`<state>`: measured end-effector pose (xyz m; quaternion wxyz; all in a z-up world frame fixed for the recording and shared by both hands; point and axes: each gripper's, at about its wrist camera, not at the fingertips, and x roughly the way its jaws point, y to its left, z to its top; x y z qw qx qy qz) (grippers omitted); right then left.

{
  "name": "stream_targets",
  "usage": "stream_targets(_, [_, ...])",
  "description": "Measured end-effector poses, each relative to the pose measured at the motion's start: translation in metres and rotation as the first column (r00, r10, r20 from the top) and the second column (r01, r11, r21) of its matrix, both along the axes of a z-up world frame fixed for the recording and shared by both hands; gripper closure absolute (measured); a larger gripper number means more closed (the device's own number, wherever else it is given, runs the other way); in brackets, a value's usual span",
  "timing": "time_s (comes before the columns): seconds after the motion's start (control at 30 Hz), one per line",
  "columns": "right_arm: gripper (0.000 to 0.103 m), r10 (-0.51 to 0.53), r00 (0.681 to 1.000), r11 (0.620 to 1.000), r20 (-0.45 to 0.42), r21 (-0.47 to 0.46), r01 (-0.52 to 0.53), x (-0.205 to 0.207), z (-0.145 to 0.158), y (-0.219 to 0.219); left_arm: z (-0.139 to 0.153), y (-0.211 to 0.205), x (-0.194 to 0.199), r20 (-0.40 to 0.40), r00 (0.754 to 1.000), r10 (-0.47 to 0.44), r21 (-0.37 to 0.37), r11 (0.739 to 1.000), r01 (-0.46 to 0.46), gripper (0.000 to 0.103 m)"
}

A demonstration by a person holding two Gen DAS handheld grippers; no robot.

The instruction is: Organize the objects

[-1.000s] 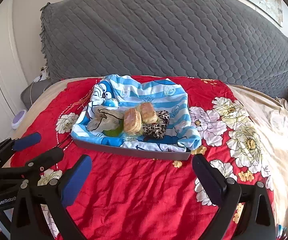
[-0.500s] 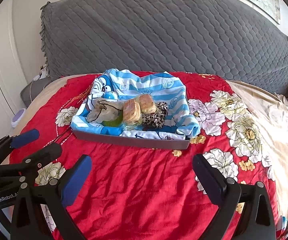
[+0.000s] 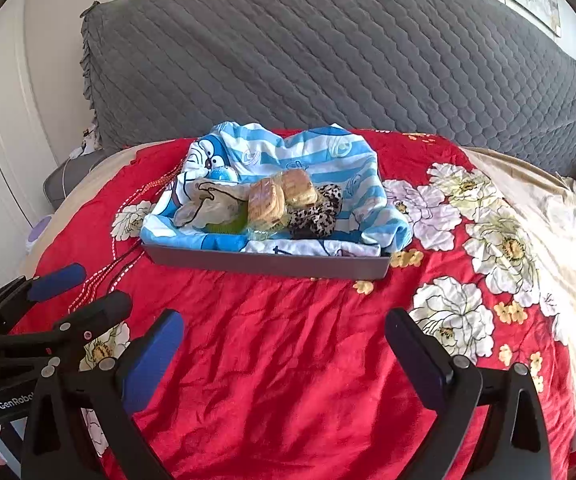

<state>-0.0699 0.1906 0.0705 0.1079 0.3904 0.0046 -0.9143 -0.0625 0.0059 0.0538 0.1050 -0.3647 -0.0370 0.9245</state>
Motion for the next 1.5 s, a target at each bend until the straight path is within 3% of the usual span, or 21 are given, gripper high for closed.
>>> stream_targets(0.57, [0.002,0.012,1.000,0.999,0.005,-0.046,-0.011,0.007,-0.031,-0.002,-0.031,0.002,-0.003,0.001,1.000,-0.005,-0.009,1.000,0.005,0.022])
stream_targets(1.5, [0.002,-0.008,0.999,0.999,0.032,-0.045,0.010,0.014,-0.068,0.002,-0.070,0.009,0.001,0.040,0.999,0.021,-0.028,0.999,-0.020,0.022])
